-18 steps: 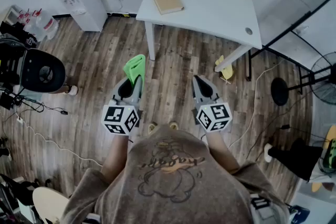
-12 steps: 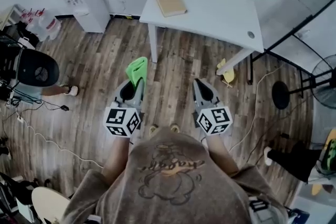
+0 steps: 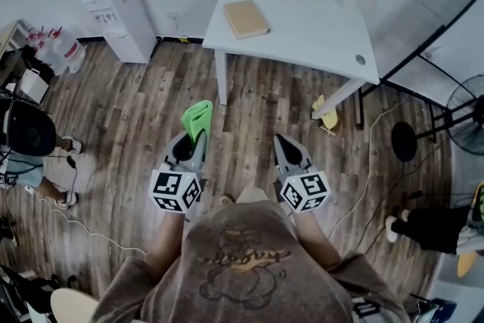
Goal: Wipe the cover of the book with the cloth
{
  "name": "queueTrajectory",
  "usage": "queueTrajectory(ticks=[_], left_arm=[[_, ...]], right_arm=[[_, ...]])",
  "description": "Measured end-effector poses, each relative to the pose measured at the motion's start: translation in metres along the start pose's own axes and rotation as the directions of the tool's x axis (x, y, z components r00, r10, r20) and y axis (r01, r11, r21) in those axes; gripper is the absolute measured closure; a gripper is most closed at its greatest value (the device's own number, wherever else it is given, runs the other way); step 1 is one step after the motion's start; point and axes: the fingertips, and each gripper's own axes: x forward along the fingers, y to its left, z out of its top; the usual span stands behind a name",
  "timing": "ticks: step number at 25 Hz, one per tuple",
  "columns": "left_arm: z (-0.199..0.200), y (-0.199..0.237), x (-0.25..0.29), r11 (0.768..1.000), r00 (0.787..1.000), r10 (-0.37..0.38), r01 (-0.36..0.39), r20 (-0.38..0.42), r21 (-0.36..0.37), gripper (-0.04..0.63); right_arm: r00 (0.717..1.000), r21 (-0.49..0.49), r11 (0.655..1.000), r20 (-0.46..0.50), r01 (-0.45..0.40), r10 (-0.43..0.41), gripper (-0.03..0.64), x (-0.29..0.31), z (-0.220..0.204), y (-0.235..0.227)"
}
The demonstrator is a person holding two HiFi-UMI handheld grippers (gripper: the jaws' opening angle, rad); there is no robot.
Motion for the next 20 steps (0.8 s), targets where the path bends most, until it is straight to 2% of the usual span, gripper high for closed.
queueTrajectory(ticks=[6, 11, 20], left_arm=[[-0.006, 0.017, 0.008, 1.0, 1.0, -0.025, 0.025, -0.015, -0.013, 0.528], [-0.005, 0.033, 0.025, 0.999, 0.999, -0.033, 0.033, -0.017, -0.011, 0.528], [0.014, 0.07, 0.096, 0.999, 0.999, -0.049, 0.049, -0.001, -0.009, 0.528]], right_arm=[[0.999, 0.018, 0.999, -0.014, 0.044, -0.044, 0.624, 0.011, -0.01, 0.001], [0.998, 0.021, 0.999, -0.028, 0.047, -0.047, 0.624, 0.035, -0.016, -0.003], [1.0, 0.021, 0.999, -0.005, 0.024, -0.024, 0.623, 0.109, -0.002, -0.037]])
